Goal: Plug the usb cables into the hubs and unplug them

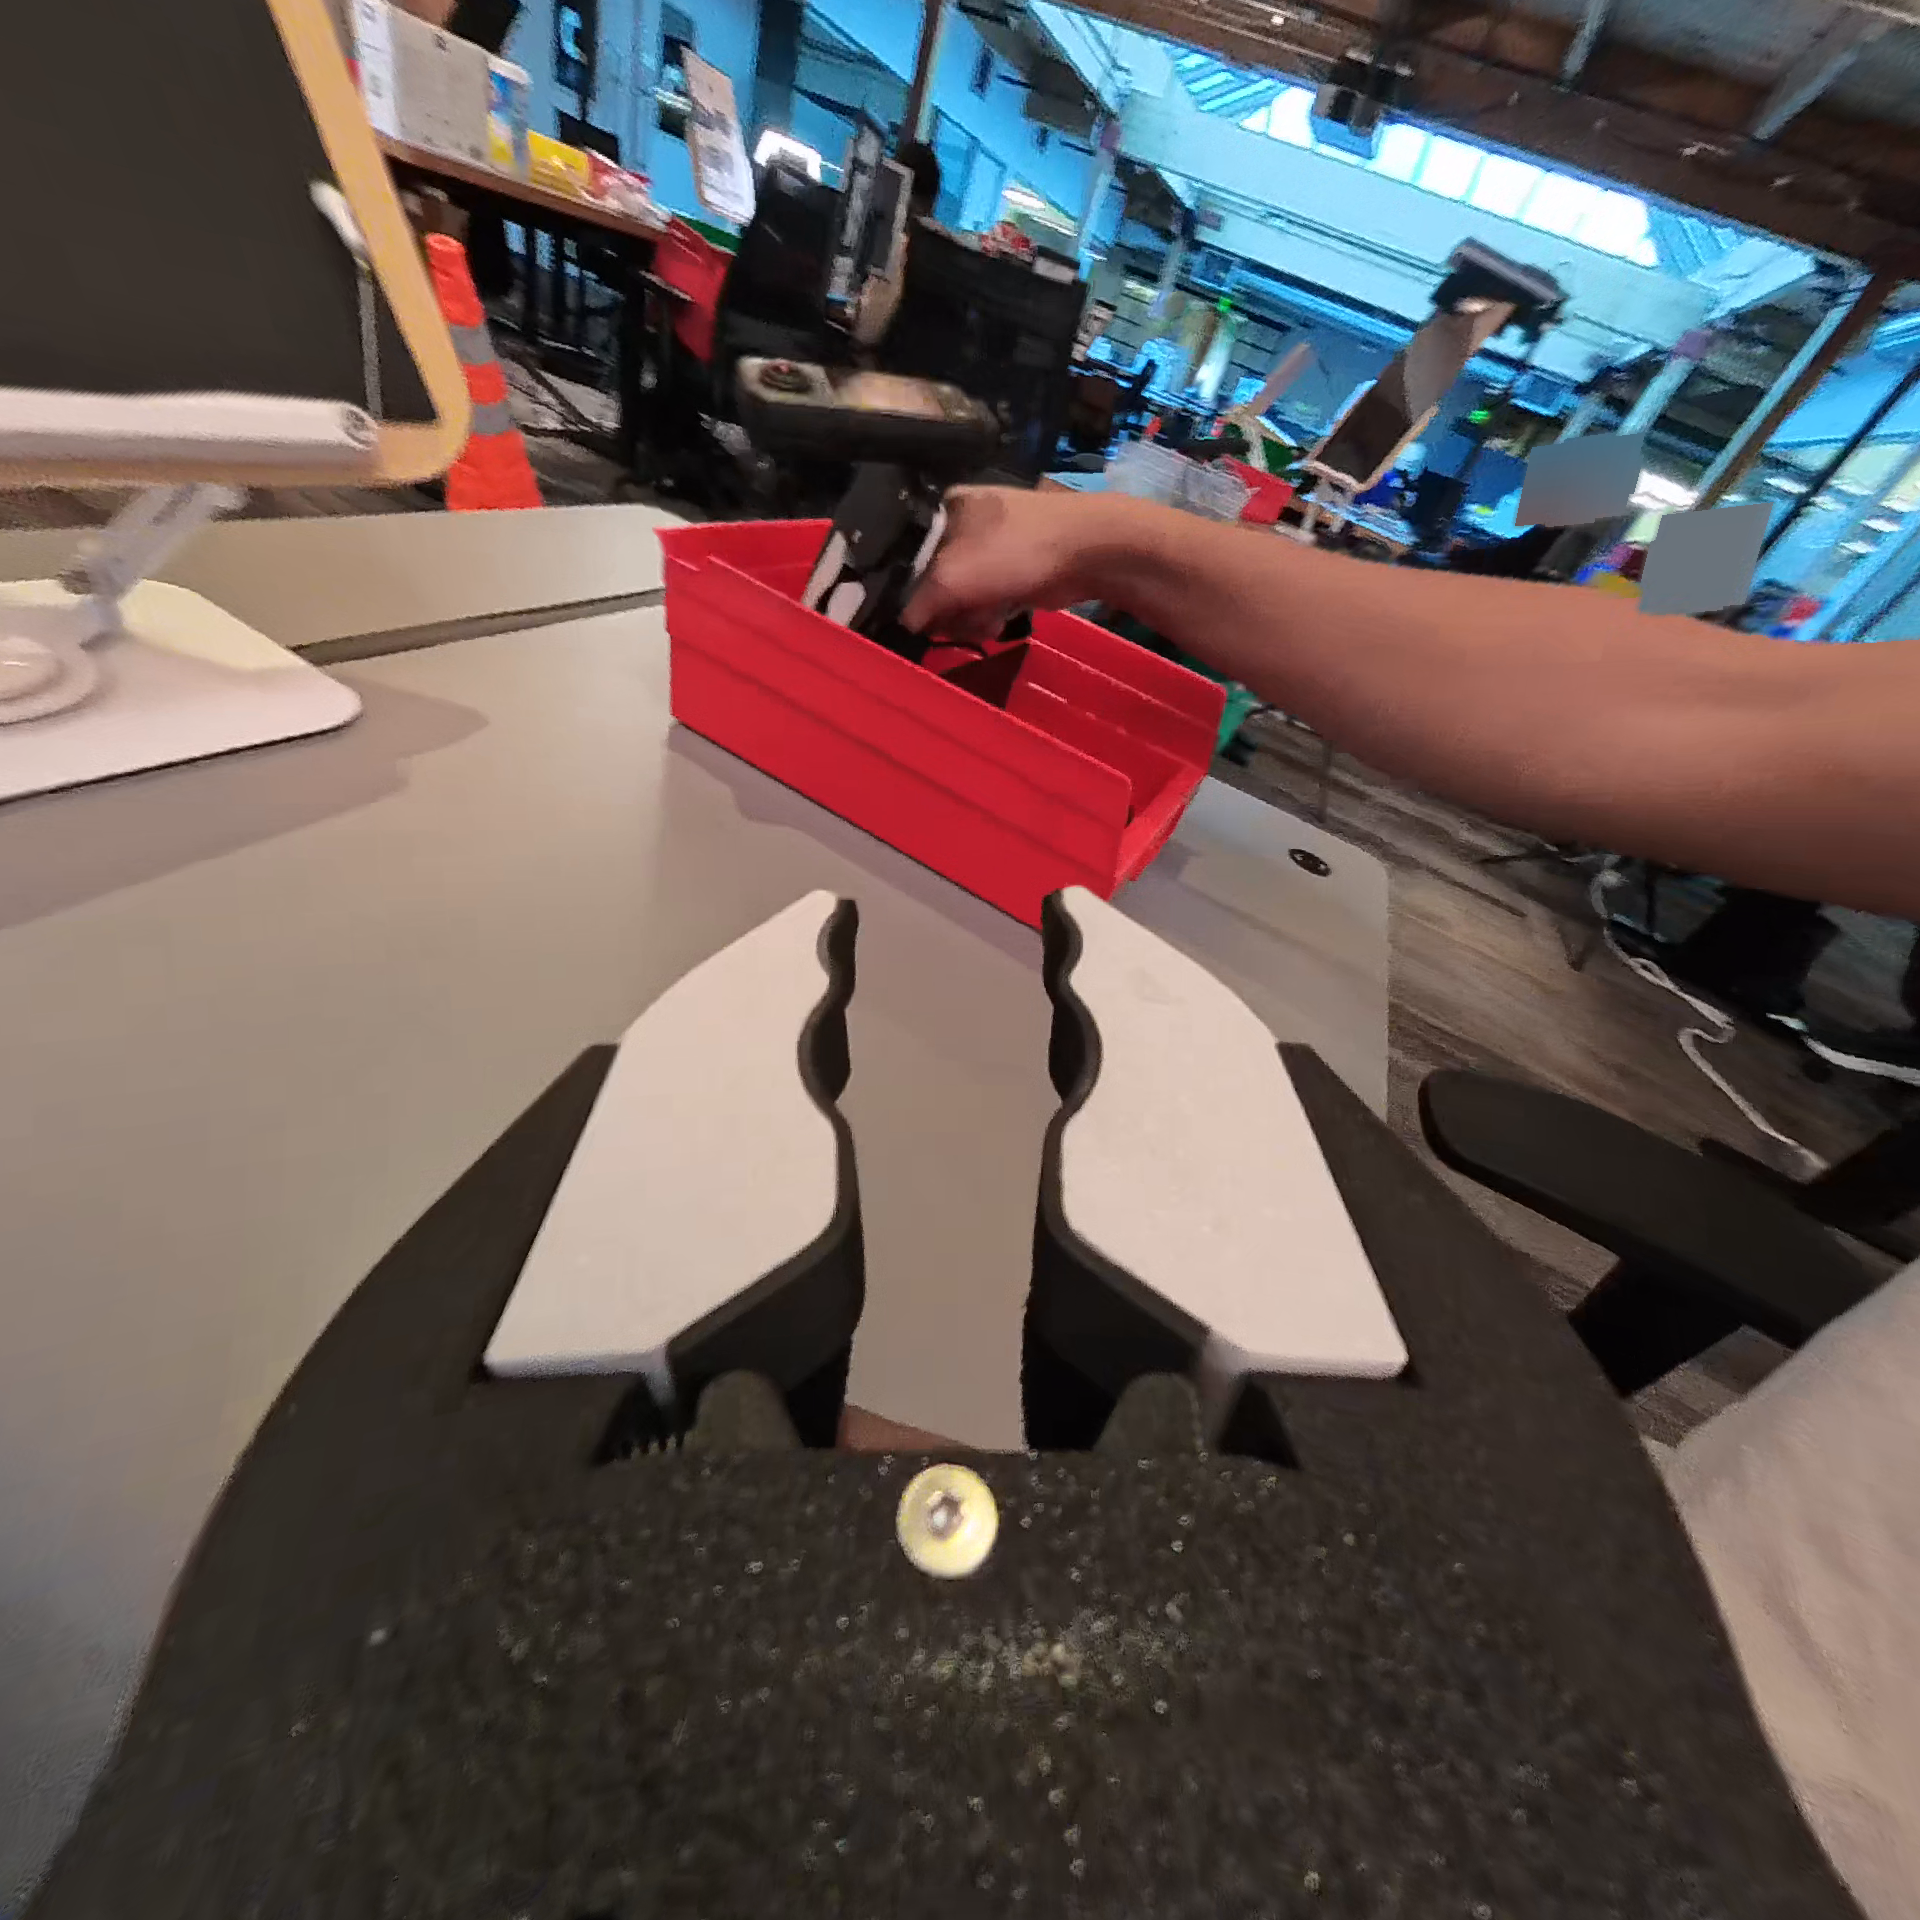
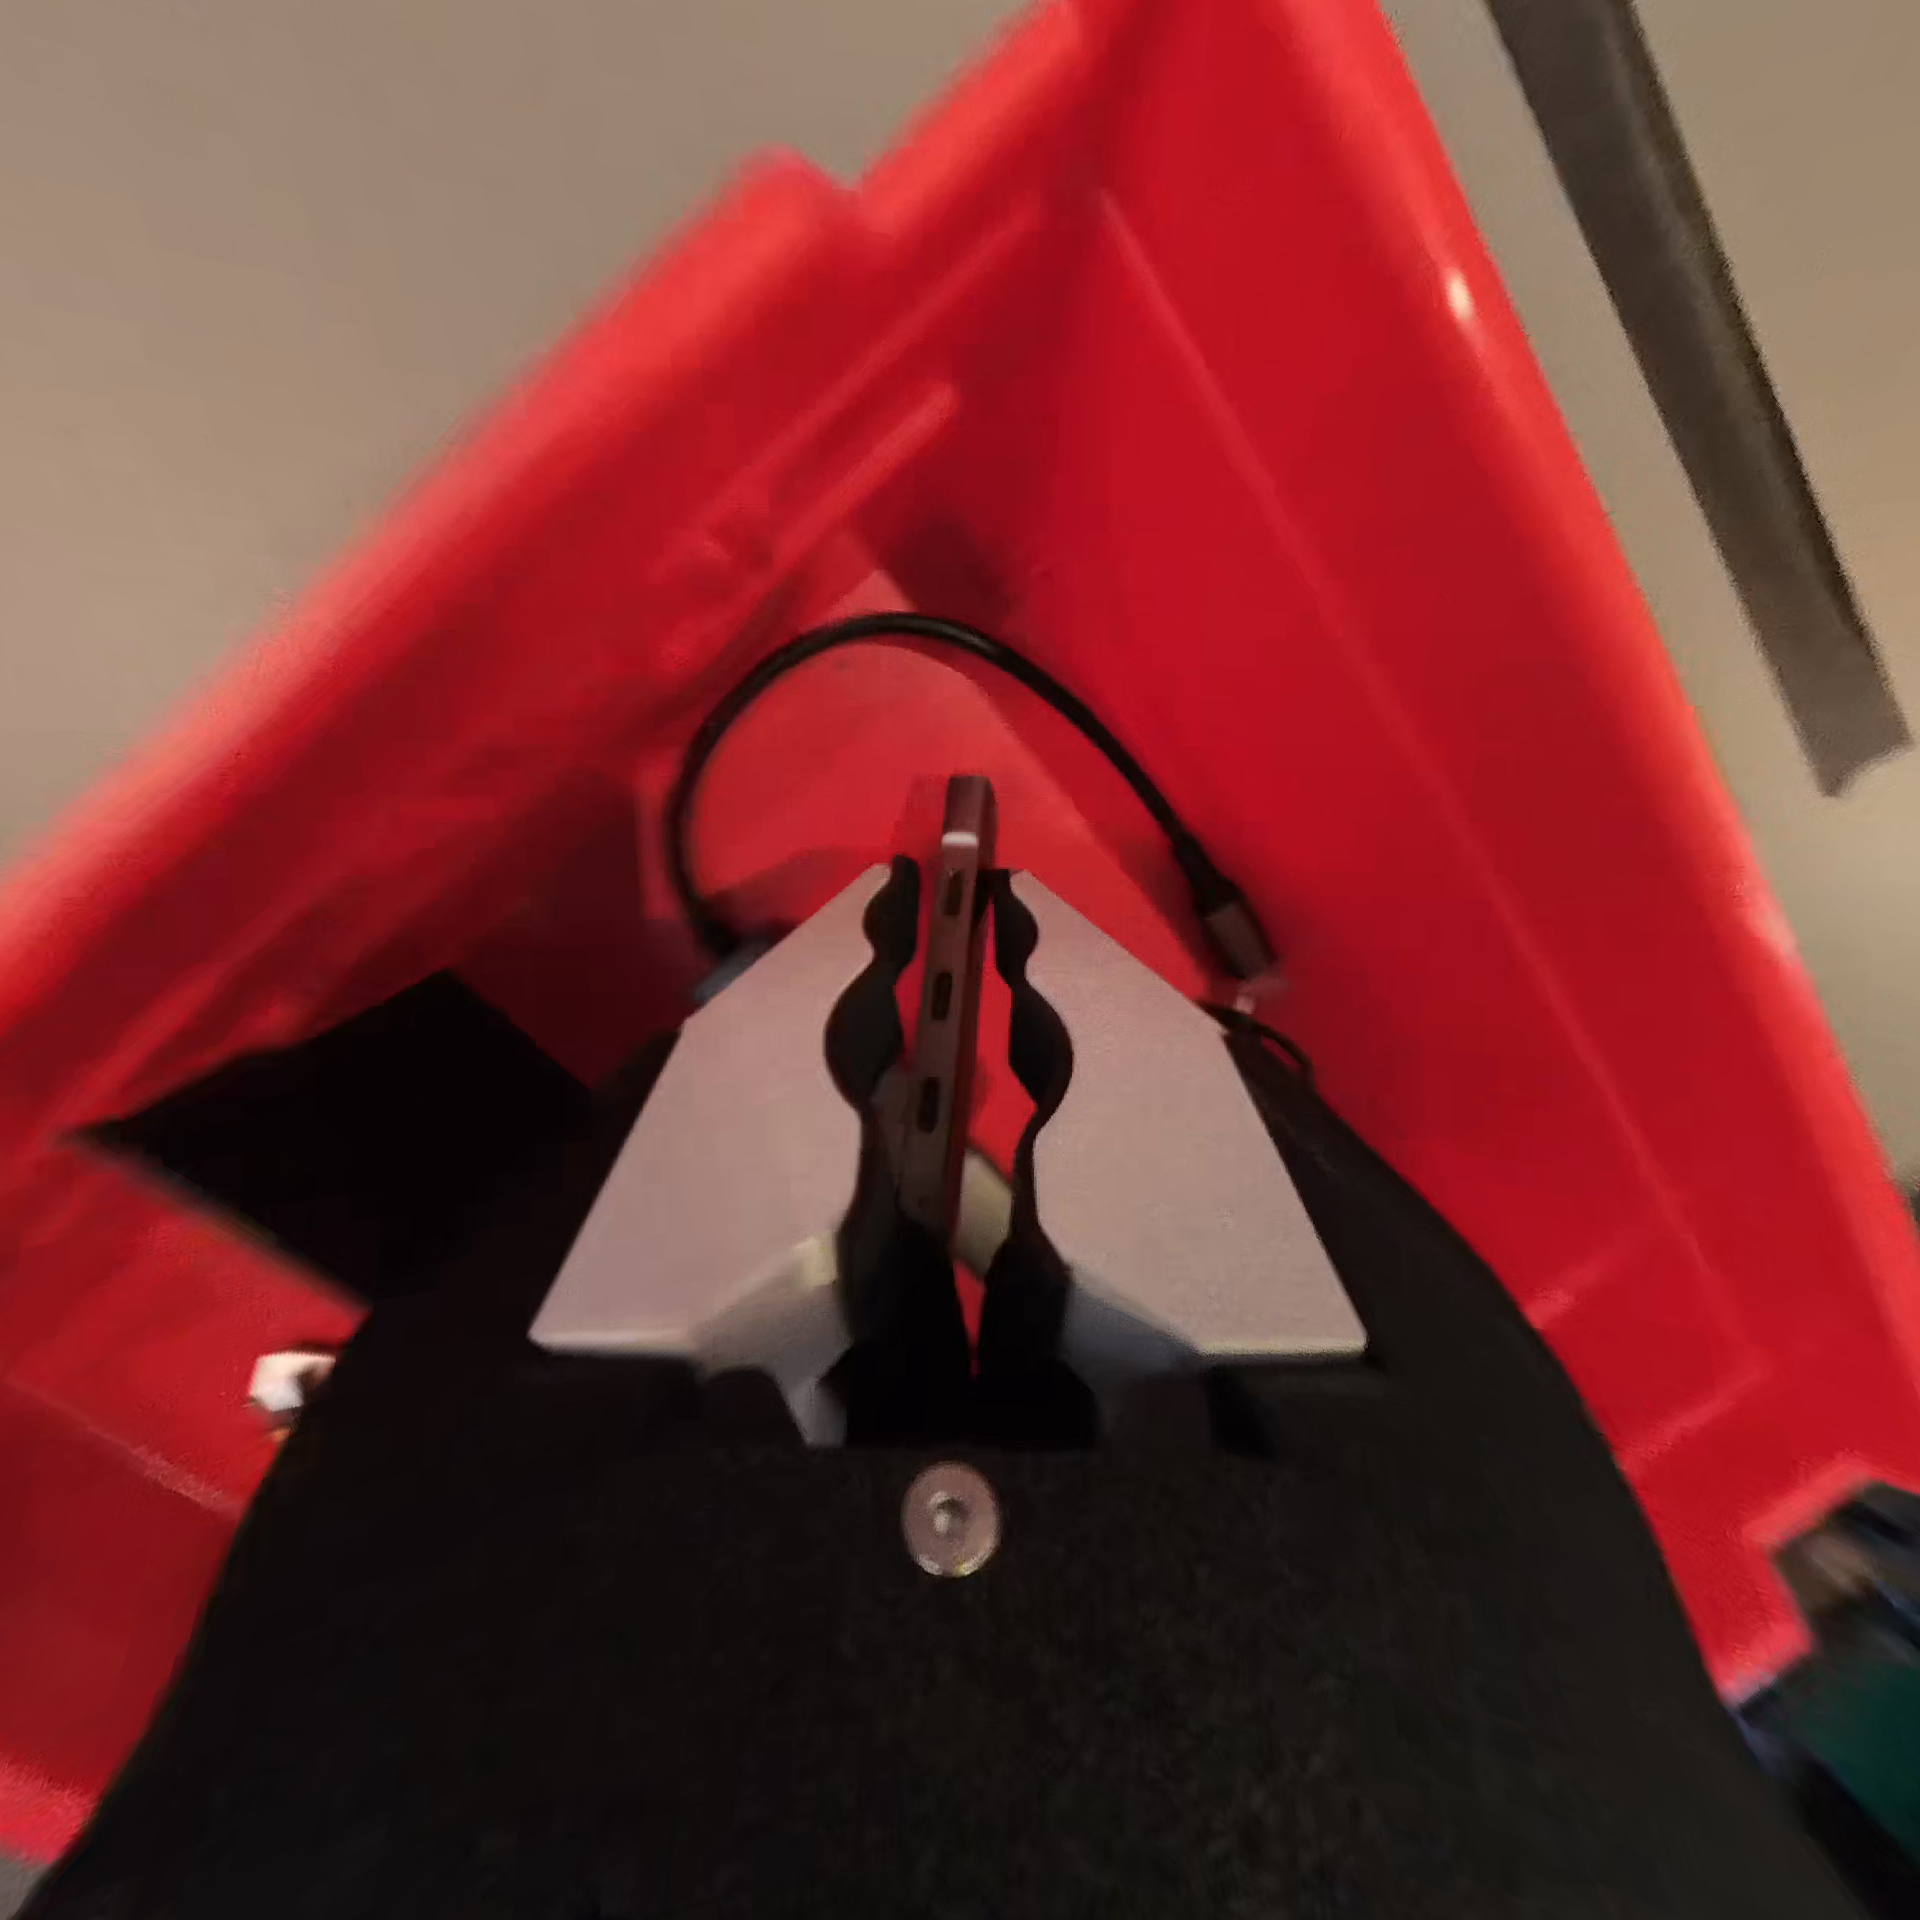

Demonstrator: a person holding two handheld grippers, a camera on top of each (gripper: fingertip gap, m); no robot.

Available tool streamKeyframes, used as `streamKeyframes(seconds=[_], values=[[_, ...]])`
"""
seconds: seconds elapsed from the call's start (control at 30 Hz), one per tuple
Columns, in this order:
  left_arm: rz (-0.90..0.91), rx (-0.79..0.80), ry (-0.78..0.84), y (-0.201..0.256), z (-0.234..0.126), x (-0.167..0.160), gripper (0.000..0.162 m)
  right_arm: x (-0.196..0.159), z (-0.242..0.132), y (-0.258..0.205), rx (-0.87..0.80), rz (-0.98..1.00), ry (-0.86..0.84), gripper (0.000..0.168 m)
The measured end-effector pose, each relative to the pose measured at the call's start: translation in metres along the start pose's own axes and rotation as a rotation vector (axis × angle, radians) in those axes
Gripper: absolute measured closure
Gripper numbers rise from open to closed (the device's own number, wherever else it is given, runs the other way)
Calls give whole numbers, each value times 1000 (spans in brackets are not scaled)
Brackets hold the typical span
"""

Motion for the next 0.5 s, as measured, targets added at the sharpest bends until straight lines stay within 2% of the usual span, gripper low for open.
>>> streamKeyframes(seconds=[0.1, 0.17, 0.23, 0.33, 0.4, 0.5], values=[[50, 168, 8, 18, -39, 2, 127, -1, -31, -12, 158, 147, 225, 143], [56, 318, 11, 25, -66, 0, 127, -9, -64, -15, 153, 235, 380, 137], [54, 511, -14, 24, -92, -7, 127, -24, -106, -27, 85, 298, 547, 133], [90, 798, -80, 19, -129, -27, 130, -54, -159, -72, -35, 349, 804, 131], [52, 927, -128, 14, -149, -47, 135, -79, -172, -112, -122, 371, 922, 130], [-80, 989, -69, 12, -167, -71, 140, -119, -159, -165, -296, 490, 1018, 125]])
Point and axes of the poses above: each gripper's, where its closed fingertips meet, z out along the fingers, x out of its top, y = z × x across the jaws, the point moved 10 cm from there along -z, back along the fingers, and after that the axes turned 2 degrees about -y, right-handed, at the moved point
